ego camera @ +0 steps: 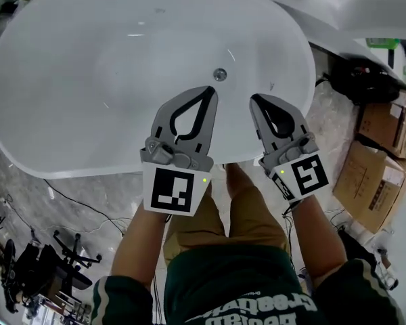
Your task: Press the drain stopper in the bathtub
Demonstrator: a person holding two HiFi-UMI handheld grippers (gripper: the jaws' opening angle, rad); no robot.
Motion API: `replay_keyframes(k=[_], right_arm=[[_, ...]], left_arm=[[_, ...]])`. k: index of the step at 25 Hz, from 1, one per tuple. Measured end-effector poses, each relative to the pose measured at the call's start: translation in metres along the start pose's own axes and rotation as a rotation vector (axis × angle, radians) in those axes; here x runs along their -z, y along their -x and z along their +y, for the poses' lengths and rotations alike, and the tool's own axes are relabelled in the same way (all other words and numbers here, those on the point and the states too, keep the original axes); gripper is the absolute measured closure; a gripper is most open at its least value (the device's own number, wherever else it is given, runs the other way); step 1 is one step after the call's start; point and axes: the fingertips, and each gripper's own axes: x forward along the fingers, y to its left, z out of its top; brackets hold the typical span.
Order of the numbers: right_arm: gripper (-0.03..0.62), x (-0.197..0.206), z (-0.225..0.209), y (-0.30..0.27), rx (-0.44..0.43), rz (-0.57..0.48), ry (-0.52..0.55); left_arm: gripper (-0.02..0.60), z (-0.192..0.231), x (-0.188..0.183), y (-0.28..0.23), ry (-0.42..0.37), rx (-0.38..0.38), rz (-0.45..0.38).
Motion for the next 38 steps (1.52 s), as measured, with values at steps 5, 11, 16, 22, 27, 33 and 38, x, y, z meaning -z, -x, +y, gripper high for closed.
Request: replay_keyframes(k=[5, 11, 16, 22, 27, 33, 38], right_arm=[[0.58, 0.024, 0.004, -0.027, -0.007, 0.037, 0.001], [0.58, 0.067, -0.006, -0.059, -0.047, 0.098, 0.029], [0.58, 0.117, -0.034, -0.08, -0.087, 0.182, 0.059], [0.58, 0.172, -0.058, -0.11, -0.197, 0.25, 0.14], [0.58, 0.215, -0.068, -0.137, -0.234, 0.315, 0.123], [0.58, 0.259, -0.076, -0.177, -0.291, 0.356, 0.129], [0.58, 0.296, -0.084, -0.2, -0.312, 0.395, 0.155]], left_arm=[[0.572, 0.007, 0.026, -0.01, 0.032, 0.011, -0.029], [0.572, 0.013, 0.064, -0.035, 0.072, -0.023, -0.01], [0.572, 0.008, 0.092, -0.062, 0.07, -0.068, 0.004], [0.572, 0.003, 0.132, -0.093, 0.109, -0.115, 0.053], [0.572, 0.009, 0.16, -0.119, 0.145, -0.16, 0.052], [0.572, 0.021, 0.192, -0.139, 0.183, -0.187, 0.089], [0.572, 0.02, 0.21, -0.147, 0.199, -0.193, 0.103]])
